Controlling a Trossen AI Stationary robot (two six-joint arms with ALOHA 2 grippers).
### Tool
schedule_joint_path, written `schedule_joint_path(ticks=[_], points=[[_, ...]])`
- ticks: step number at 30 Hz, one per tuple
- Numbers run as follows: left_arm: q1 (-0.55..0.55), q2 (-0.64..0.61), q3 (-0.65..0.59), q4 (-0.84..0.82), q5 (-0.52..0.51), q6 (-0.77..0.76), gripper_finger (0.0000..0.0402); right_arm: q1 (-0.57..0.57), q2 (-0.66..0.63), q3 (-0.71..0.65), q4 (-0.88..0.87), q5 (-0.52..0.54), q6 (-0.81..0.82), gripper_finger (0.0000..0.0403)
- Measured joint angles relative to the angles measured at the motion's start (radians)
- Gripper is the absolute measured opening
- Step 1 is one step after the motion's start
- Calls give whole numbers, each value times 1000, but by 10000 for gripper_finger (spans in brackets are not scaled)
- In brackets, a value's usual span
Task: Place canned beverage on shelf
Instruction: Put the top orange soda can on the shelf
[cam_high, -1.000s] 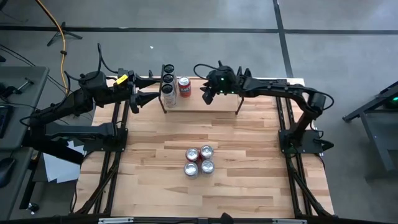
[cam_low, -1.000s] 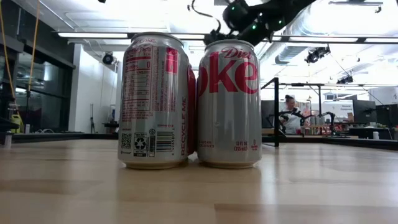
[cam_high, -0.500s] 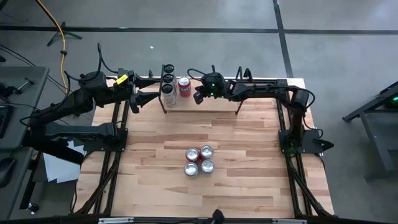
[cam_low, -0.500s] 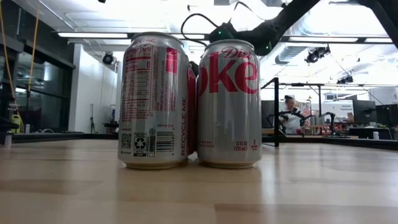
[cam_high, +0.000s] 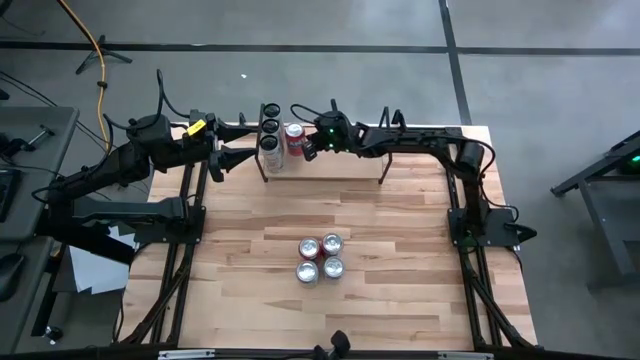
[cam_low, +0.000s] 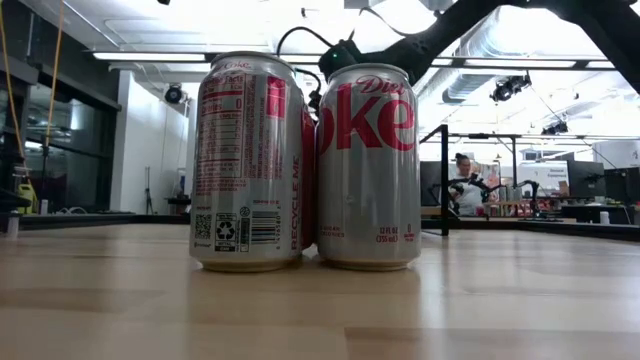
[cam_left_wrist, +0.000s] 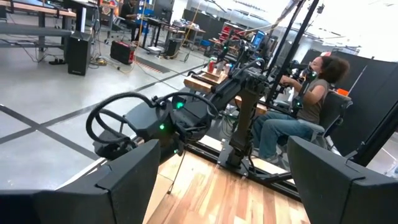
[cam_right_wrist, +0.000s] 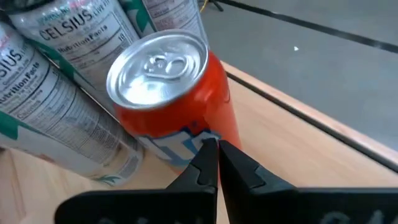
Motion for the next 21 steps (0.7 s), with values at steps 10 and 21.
schedule_joint_path(ticks=[10,21], points=[[0,0,0,0,0,0,304,0,0,18,9,3,13,0],[0,0,0,0,0,0,304,18,1,18,62,2,49,0]])
